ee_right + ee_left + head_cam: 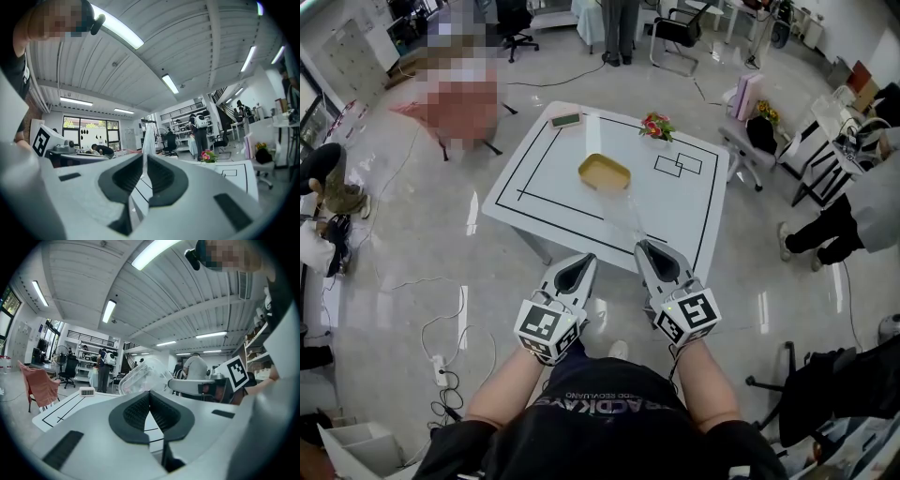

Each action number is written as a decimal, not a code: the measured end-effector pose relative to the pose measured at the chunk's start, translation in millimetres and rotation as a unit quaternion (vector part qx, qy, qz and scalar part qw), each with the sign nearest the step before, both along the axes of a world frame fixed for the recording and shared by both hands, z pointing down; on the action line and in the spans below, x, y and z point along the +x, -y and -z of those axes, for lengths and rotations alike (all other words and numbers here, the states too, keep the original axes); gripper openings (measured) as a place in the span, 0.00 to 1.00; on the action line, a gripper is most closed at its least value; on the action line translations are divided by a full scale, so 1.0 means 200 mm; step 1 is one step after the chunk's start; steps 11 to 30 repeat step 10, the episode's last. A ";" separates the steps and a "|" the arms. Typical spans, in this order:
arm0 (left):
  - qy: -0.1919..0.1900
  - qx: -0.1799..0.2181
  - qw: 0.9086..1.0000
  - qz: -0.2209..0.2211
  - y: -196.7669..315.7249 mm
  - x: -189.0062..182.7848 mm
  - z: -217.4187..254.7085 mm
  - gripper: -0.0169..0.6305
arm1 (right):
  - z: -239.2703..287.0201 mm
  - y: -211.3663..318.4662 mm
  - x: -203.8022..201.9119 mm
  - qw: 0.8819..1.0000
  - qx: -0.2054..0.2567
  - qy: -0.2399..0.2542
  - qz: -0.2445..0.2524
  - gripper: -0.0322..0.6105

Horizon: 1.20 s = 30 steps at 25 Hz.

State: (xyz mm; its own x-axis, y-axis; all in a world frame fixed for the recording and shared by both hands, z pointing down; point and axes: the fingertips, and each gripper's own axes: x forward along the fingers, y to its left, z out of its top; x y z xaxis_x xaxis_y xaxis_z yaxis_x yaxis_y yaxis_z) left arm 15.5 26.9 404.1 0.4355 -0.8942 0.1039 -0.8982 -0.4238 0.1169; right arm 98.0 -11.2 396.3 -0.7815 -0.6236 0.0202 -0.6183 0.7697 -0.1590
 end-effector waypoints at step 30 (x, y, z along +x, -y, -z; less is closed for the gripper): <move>0.002 0.000 1.000 0.000 -0.02 0.00 0.00 0.03 | 0.00 -0.01 0.00 1.000 0.001 0.000 0.001 0.10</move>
